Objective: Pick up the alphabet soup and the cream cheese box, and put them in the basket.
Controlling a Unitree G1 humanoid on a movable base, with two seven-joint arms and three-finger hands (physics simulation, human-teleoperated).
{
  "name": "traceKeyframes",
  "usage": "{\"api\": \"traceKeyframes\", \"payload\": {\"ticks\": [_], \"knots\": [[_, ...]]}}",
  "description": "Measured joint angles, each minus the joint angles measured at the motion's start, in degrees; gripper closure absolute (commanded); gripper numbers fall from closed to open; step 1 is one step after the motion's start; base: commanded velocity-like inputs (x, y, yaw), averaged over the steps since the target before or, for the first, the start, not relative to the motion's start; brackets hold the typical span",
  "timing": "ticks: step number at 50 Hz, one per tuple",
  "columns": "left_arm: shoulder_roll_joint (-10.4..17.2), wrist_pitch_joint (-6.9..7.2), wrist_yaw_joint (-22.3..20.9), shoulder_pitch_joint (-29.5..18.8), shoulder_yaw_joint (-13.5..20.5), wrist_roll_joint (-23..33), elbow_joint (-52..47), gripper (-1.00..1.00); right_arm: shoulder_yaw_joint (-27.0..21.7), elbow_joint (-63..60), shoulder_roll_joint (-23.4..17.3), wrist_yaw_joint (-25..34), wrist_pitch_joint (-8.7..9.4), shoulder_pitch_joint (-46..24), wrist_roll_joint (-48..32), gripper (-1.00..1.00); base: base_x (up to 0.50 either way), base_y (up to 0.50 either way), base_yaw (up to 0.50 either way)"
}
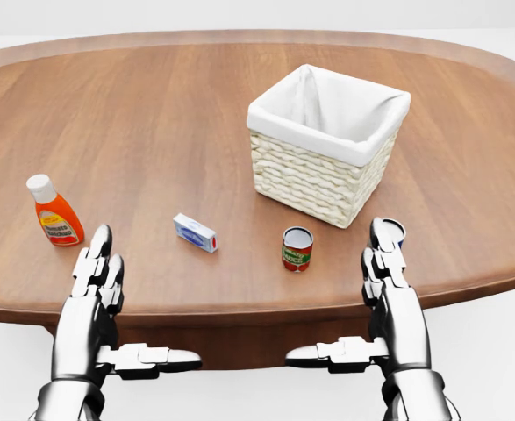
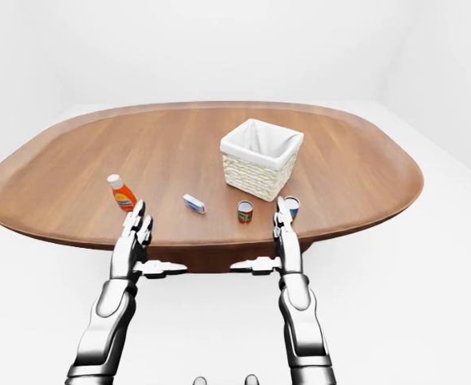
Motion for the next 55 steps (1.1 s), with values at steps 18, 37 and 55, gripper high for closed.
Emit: {"api": "traceKeyframes", "payload": {"ticks": [18,37,55], "knots": [[0.6,-1.04,-1.2,-0.5,1.0,-0.1,1.3,-1.00,-1.3,0.8,-0.6,1.3,-0.31,-0.4,0.7,-1.00,0.00,0.00,0.00],[0.8,-1.57,-1.4,-0.7,1.2,0.1,2.0,-1.00,-1.4,1.0,-0.7,1.4,-0.38,-0.4,0.6,-1.00,0.00,-0.16,0.00],[0.7,-1.41,-1.6,-0.4,1.1,0.0,1.3,-1.00,-1.3,1.3,-0.7,1.3,-0.60,-0.5,0.2,-1.00,0.00,-0.28,0.00]]}}
